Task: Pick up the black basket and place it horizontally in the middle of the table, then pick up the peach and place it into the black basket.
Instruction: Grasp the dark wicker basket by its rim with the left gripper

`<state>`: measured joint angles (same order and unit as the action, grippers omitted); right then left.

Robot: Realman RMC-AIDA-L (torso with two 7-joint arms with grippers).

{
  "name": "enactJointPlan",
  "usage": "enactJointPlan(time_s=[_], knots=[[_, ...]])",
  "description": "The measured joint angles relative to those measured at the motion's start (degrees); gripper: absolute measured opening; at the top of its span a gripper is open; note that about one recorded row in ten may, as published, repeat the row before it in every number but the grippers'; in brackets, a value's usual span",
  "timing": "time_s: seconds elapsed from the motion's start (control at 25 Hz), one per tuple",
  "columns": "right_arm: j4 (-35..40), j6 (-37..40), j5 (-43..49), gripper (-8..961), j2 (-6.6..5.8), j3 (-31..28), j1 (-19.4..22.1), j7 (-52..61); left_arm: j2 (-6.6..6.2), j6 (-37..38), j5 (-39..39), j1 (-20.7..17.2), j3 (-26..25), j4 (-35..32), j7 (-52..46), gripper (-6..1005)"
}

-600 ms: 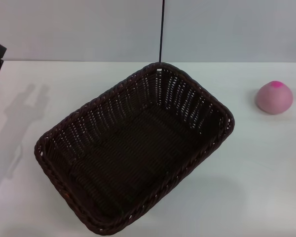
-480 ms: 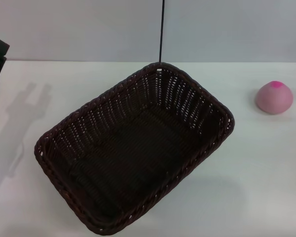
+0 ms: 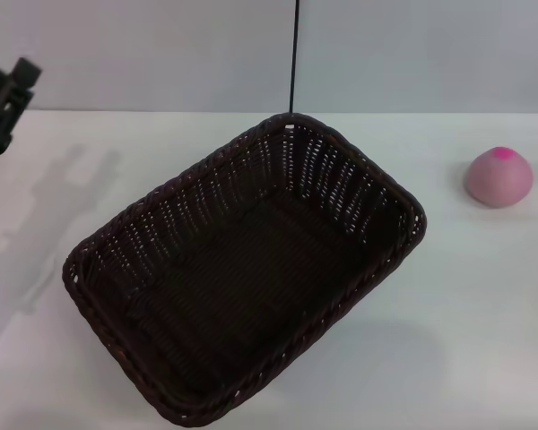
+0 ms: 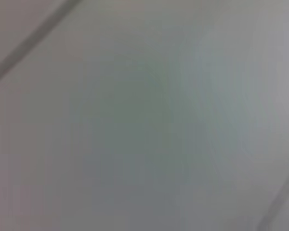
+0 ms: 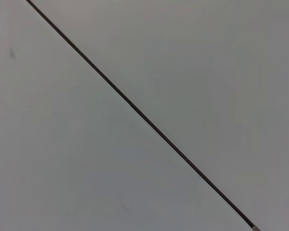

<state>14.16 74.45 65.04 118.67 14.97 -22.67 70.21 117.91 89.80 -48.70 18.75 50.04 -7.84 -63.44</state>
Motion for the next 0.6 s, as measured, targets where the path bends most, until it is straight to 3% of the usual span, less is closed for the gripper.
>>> enactJointPlan(time_s=[0.12, 0.32, 0.36, 0.52, 0.6], knots=[[-0.42, -0.04, 0.0, 424, -0.02, -0.02, 0.11, 0.0, -0.61, 0.02, -0.08, -0.3, 5.4, -5.09, -4.57, 744], [-0.53, -0.09, 0.13, 424, -0.04, 0.28, 0.5, -0.14, -4.01, -0.67, -1.74, 0.59, 12.92, -11.96, -12.16, 743], [-0.54, -0.12, 0.24, 424, -0.06, 0.4, 0.57, -0.17, -4.01, -0.67, -1.74, 0.59, 12.92, -11.96, -12.16, 742], [-0.54, -0.58, 0.39, 425, -0.11, 0.6, 1.3, -0.24, -7.86, -3.19, -13.64, 3.36, 12.47, -19.14, -22.07, 742], [-0.54, -0.7, 0.41, 425, -0.11, 0.6, 1.77, -0.29, -8.48, -3.72, -15.9, 3.64, 12.45, -21.16, -24.04, 741]])
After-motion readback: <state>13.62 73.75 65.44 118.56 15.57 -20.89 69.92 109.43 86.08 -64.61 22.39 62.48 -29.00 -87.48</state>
